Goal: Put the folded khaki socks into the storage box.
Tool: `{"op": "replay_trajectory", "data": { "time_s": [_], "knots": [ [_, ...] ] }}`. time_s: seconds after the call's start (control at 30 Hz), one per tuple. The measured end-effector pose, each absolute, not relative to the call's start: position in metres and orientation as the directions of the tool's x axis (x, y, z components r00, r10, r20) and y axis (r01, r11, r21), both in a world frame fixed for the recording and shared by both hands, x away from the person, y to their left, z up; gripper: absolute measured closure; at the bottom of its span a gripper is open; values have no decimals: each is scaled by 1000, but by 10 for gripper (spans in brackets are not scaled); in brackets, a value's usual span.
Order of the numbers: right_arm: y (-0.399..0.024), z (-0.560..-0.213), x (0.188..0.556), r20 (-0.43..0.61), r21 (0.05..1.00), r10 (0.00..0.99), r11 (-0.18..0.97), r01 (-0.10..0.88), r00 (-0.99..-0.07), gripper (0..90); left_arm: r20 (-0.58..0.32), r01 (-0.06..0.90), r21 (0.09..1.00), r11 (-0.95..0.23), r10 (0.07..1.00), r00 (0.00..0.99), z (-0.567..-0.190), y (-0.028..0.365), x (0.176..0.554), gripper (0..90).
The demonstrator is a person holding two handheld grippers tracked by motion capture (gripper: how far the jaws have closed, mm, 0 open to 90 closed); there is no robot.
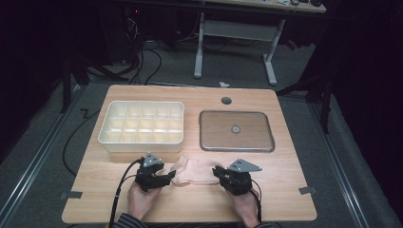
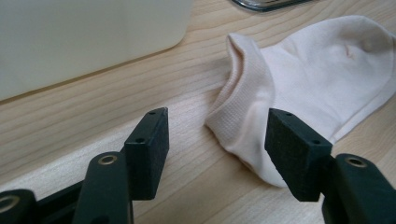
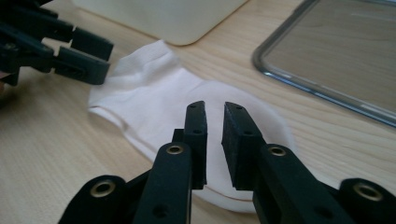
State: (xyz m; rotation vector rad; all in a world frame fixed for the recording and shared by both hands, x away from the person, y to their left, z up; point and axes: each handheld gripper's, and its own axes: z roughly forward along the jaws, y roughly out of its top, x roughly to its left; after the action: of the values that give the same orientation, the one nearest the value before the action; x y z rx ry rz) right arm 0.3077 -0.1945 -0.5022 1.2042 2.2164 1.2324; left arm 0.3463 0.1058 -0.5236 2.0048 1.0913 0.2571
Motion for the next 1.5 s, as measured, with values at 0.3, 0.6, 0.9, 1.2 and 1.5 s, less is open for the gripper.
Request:
{"op": "replay_trajectory", "data": {
  "time_s": [0.3, 0.6, 0.9, 1.2, 1.5],
  "knots": [
    [-156, -515, 312, 110, 783, 761, 330, 527, -640, 834, -222, 626, 729, -277, 770, 598, -525, 104, 343, 402],
    [-137, -521, 318, 103, 771, 743, 361, 524, -662, 838, -246, 634, 732, -248, 773, 585, -527, 103, 343, 413],
    [-128, -529, 320, 80, 743, 733, 408, 531, -675, 837, -248, 642, 728, -242, 779, 576, -531, 101, 345, 437],
    [-125, -531, 318, 45, 740, 719, 442, 506, -694, 845, -192, 622, 731, -280, 791, 581, -531, 97, 343, 451],
    [-126, -532, 318, 51, 743, 717, 437, 506, -695, 846, -139, 592, 736, -328, 782, 607, -531, 89, 339, 619]
  ]
}}
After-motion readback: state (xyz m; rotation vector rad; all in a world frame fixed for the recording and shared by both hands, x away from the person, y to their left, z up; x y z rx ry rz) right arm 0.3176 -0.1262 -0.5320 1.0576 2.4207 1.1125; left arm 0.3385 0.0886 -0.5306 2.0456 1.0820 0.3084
